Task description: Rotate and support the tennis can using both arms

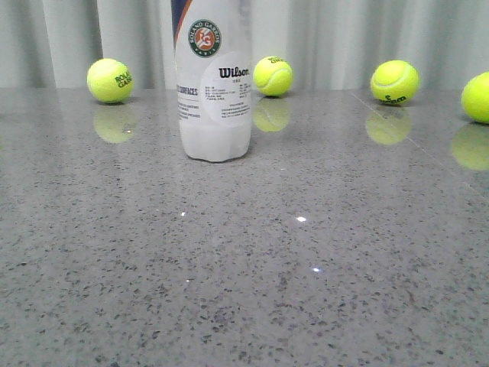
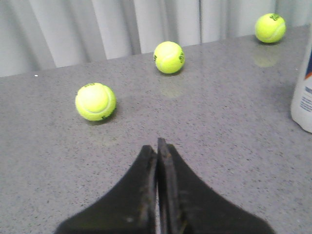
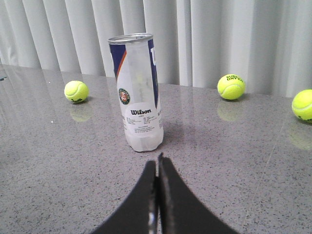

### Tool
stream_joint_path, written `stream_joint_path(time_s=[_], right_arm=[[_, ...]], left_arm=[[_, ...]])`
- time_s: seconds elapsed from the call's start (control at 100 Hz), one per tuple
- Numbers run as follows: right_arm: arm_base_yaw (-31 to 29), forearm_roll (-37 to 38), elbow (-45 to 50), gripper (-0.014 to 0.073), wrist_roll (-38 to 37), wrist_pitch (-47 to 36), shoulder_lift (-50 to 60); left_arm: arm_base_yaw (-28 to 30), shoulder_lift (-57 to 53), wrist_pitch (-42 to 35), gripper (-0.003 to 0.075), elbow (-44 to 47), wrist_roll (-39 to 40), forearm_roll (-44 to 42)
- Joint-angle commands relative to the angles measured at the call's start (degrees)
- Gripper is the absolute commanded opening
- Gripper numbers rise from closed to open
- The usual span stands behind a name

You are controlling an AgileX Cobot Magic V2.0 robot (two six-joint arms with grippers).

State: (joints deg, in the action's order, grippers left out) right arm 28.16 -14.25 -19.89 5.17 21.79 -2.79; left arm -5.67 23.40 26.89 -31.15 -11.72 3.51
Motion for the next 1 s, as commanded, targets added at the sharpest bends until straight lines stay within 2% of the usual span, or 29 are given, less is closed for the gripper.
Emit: stream_joint_path(time_s=[0.0, 0.09, 0.17, 0.55, 0.61, 0.99], right_arm=[[-0.1, 0.1, -1.3, -0.006, 0.3, -4.3, -0.5], [-0.1, 0.1, -1.3, -0.006, 0.3, -4.3, -0.5], [-0.1, 0.1, -1.3, -0.006, 0.3, -4.3, -0.5], [-0.1, 0.1, -1.3, -0.006, 0.3, -4.3, -0.5], [-0.1, 0.1, -1.3, -0.006, 0.3, -4.3, -0.5], [-0.1, 0.1, -1.3, -0.006, 0.3, -4.3, -0.5]], left_arm=[[1.9, -2.5, -11.8, -0.0019, 2.0, 0.0, 0.9], [2.7, -5.5, -23.1, -0.0019, 8.0, 1.6, -0.1], [3.1, -8.8, -27.4, -0.0019, 13.3, 5.8, -0.9], [3.1, -23.7, -27.8, -0.0019, 33.9, 10.4, -1.9], [3.1, -25.9, -23.0, -0.0019, 33.6, 10.4, -2.0], [3.3, -25.6, -23.8, -0.0019, 33.8, 10.1, -3.5]])
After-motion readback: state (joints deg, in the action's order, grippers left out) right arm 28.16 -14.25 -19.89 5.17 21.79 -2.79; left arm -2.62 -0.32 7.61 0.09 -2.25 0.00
